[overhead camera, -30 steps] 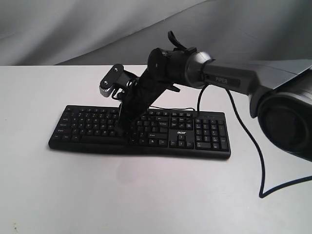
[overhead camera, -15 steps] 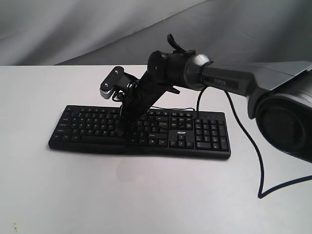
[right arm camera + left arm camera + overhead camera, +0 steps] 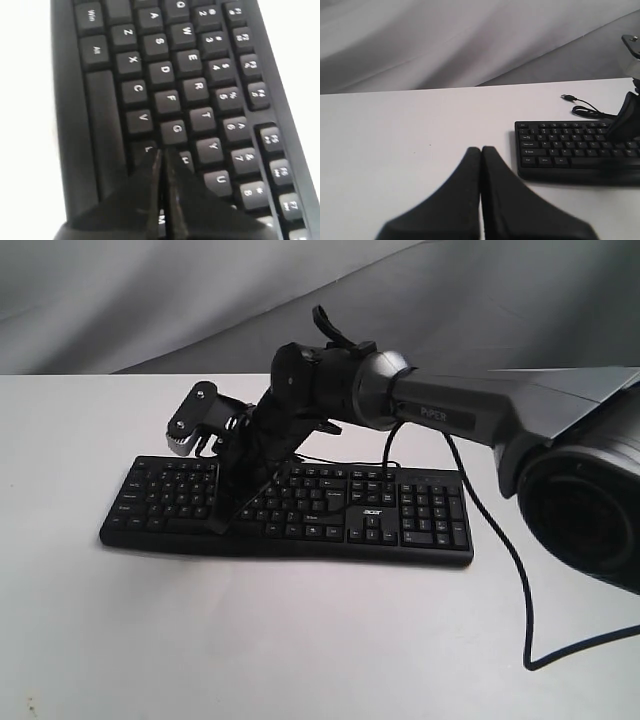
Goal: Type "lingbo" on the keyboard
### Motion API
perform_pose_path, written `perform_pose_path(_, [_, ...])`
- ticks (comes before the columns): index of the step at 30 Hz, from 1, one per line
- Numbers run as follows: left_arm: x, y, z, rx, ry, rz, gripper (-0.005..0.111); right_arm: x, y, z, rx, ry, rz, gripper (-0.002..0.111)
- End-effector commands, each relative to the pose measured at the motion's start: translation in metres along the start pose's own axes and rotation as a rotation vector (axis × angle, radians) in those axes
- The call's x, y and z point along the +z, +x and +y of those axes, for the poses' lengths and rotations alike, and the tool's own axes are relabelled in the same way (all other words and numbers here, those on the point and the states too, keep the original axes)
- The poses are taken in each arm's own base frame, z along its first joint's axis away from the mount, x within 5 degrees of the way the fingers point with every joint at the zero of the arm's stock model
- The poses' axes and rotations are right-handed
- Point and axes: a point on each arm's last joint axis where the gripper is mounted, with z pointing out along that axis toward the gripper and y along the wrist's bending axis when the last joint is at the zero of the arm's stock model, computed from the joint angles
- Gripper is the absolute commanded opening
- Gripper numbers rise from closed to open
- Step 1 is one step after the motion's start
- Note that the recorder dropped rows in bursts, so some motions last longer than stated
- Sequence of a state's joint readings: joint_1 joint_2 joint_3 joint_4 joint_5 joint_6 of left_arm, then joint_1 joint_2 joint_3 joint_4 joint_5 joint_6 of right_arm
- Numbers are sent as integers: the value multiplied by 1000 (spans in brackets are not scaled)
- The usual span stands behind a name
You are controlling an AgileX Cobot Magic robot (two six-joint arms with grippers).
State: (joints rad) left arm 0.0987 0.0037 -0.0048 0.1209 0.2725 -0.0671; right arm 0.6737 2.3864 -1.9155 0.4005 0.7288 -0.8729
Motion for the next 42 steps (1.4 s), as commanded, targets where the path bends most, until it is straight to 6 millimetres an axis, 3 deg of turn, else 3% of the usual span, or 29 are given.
perform_pose_path(1, [0, 1, 0, -6, 1, -6, 1, -4, -4, 2, -26, -12, -5, 0])
perform_pose_path(9, [0, 1, 0, -6, 1, -6, 1, 8, 4, 2, -30, -23, 24, 0])
perform_pose_path(18, [0, 1, 0, -6, 1, -6, 1, 6, 3, 2, -34, -22, 22, 0])
perform_pose_path(22, [0, 1, 0, -6, 1, -6, 1, 16, 10, 2, -29, -30, 42, 0])
perform_pose_path(29, [0, 1, 0, -6, 1, -6, 1, -1, -3, -3, -40, 30, -19, 0])
perform_pose_path(42, [0, 1, 0, -6, 1, -6, 1, 10, -20, -11, -40, -8, -37, 0])
